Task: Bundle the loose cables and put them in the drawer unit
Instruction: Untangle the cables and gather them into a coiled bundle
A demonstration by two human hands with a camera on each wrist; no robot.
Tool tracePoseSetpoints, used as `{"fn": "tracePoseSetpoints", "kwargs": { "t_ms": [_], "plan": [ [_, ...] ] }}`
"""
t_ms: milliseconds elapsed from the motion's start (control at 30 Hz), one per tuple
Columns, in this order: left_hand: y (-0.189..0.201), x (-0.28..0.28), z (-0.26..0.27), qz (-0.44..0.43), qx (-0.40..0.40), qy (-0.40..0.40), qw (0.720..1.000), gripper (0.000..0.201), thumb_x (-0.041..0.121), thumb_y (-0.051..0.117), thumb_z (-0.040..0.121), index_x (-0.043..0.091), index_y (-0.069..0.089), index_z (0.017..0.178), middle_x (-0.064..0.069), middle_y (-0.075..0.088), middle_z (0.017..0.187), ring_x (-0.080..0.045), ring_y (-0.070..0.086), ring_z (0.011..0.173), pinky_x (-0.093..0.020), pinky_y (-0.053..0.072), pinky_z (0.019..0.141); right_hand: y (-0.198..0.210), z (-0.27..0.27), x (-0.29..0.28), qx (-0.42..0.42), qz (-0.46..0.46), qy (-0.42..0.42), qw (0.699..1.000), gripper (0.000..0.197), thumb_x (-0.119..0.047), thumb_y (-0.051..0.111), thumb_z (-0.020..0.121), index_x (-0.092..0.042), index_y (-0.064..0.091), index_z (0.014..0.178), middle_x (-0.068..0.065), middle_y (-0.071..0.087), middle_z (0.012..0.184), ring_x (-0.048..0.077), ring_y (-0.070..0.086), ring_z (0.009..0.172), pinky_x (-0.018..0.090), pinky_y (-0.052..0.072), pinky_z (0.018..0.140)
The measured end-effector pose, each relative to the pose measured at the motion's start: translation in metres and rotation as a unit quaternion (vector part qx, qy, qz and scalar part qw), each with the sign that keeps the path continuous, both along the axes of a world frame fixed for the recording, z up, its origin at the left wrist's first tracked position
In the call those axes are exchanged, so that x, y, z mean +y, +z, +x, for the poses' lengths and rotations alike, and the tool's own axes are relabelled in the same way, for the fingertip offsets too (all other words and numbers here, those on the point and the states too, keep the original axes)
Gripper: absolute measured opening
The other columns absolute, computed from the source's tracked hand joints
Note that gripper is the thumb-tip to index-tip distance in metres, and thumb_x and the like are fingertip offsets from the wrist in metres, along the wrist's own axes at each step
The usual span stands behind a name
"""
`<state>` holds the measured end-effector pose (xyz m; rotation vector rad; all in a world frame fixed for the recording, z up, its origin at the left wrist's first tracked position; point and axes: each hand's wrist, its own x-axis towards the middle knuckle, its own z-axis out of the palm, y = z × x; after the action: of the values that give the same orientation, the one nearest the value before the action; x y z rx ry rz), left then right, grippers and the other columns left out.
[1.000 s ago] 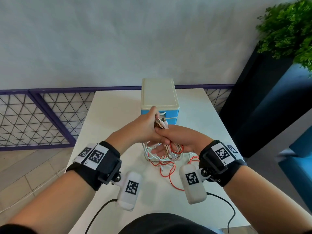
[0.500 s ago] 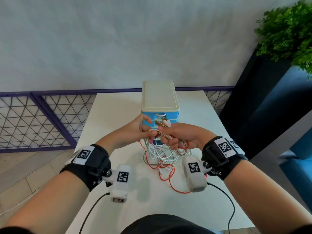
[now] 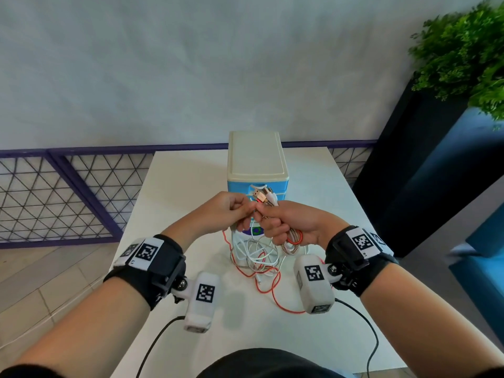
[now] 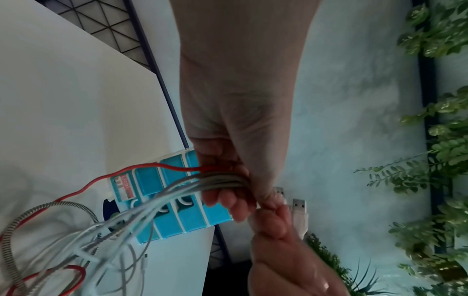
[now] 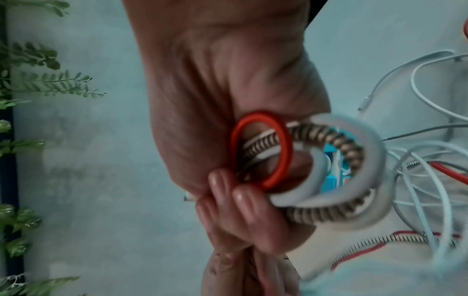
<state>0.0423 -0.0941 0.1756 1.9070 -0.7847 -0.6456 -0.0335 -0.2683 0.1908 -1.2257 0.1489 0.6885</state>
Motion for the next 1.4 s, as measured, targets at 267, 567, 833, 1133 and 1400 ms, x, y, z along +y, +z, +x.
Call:
{"fn": "tracePoseSetpoints", "kwargs": {
  "t_ms": [267,567,833,1133,1400],
  "plan": [
    [0.007,-0.007,0.004,-0.017,0.035,0.003,0.999,0.041,0.037,0.041,0.098,0.003,0.052,0.078,0.005,0.040,0.038,-0.009,0.031,0.035,-0.019,0.029,0.039,0.006,0.008,-0.007,-0.049,-0.073,-0.016,0.996,0.029,-0.032,0.039,0.102,-0.014,0.050,0.082,-0.009,0.036,0.052,0.000,0.029,0.040,0.012,0.028,0.038],
    [-0.006,0.008,-0.001,-0.068,0.274,-0.043,0.958,0.042,0.043,0.030,0.097,0.014,0.046,0.071,0.004,0.037,0.053,-0.013,0.034,0.050,-0.027,0.042,0.068,0.008,0.016,-0.024,-0.085,-0.094,-0.095,0.987,0.028,-0.027,0.039,0.103,-0.013,0.048,0.080,-0.008,0.036,0.051,0.002,0.031,0.038,0.014,0.031,0.037],
    [-0.004,-0.013,-0.016,-0.027,0.090,0.034,0.995,0.032,0.029,0.029,0.102,0.016,0.039,0.075,0.002,0.033,0.062,-0.010,0.031,0.051,-0.022,0.032,0.049,-0.007,0.025,-0.014,-0.093,-0.114,-0.198,0.969,0.033,-0.036,0.040,0.102,-0.015,0.046,0.078,-0.003,0.029,0.058,0.007,0.030,0.045,0.017,0.033,0.043],
    [-0.006,-0.035,-0.038,0.143,-0.232,0.039,0.961,0.019,0.030,0.030,0.100,0.016,0.043,0.104,-0.005,0.059,0.094,-0.024,0.057,0.085,-0.042,0.051,0.077,-0.004,0.026,0.000,-0.090,-0.067,-0.217,0.970,0.055,-0.058,0.036,0.095,-0.012,0.049,0.067,0.002,0.047,0.053,0.013,0.048,0.046,0.020,0.045,0.045],
    [0.013,-0.051,-0.050,0.279,-0.338,0.024,0.899,0.024,0.010,0.040,0.094,0.006,0.048,0.116,-0.008,0.056,0.088,-0.024,0.052,0.071,-0.032,0.034,0.058,-0.016,0.030,0.005,-0.068,-0.116,-0.172,0.976,0.061,-0.064,0.075,0.066,-0.014,0.052,0.091,0.012,0.042,0.073,0.025,0.046,0.067,0.031,0.039,0.064]
  ]
}}
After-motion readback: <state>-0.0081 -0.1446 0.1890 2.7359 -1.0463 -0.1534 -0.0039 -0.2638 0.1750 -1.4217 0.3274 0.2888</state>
